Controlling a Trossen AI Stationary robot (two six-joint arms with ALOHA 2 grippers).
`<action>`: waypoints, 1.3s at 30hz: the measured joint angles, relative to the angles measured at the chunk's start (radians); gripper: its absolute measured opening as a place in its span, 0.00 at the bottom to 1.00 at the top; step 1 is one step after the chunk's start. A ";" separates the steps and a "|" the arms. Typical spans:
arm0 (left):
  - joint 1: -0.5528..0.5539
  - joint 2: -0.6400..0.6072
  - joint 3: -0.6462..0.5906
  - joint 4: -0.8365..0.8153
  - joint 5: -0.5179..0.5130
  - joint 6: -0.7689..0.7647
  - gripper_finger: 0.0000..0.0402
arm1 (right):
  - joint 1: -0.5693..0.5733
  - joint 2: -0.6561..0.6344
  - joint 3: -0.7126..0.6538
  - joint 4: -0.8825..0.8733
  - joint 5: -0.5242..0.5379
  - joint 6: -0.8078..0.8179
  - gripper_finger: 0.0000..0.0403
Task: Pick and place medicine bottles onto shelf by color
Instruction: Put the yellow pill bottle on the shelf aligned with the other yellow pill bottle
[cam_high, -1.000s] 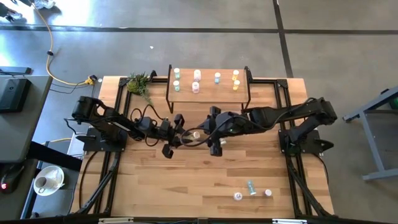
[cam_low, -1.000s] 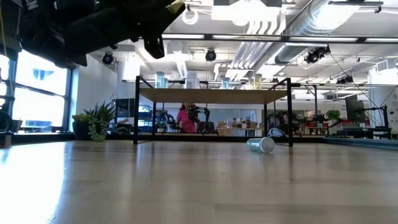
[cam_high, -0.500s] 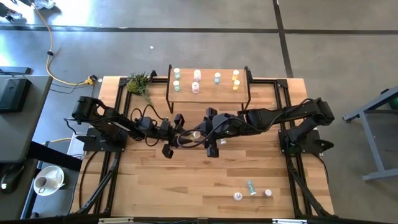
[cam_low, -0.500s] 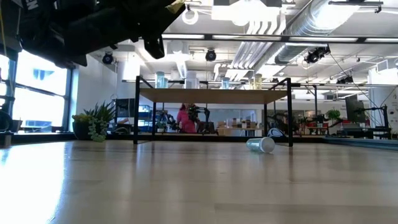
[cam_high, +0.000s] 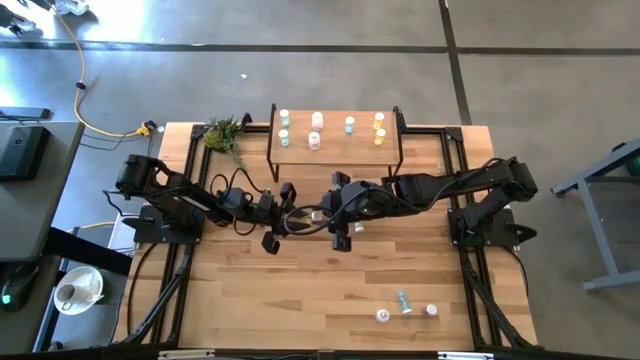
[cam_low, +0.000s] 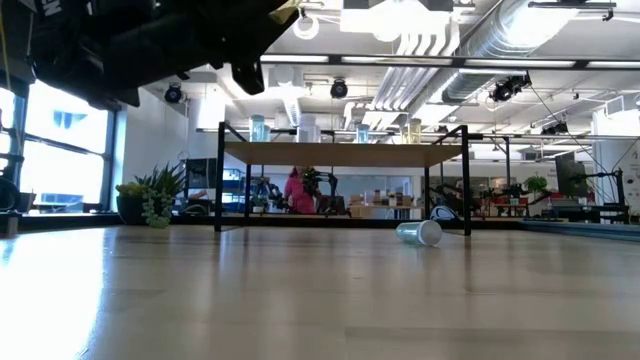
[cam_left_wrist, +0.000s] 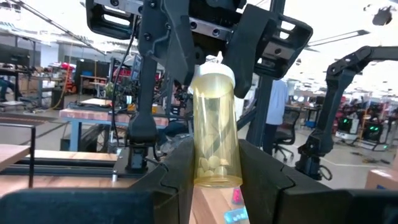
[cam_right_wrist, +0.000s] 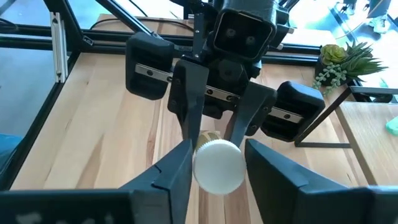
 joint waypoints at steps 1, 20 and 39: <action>0.000 0.000 0.000 -0.002 -0.006 0.003 0.24 | 0.000 0.000 0.000 0.000 0.001 0.000 0.33; 0.000 0.000 0.000 0.001 -0.037 0.011 0.24 | 0.000 -0.002 0.000 -0.074 0.026 0.048 0.35; 0.000 0.000 0.000 -0.001 -0.037 0.011 0.24 | 0.000 -0.002 0.000 -0.059 0.025 0.058 0.32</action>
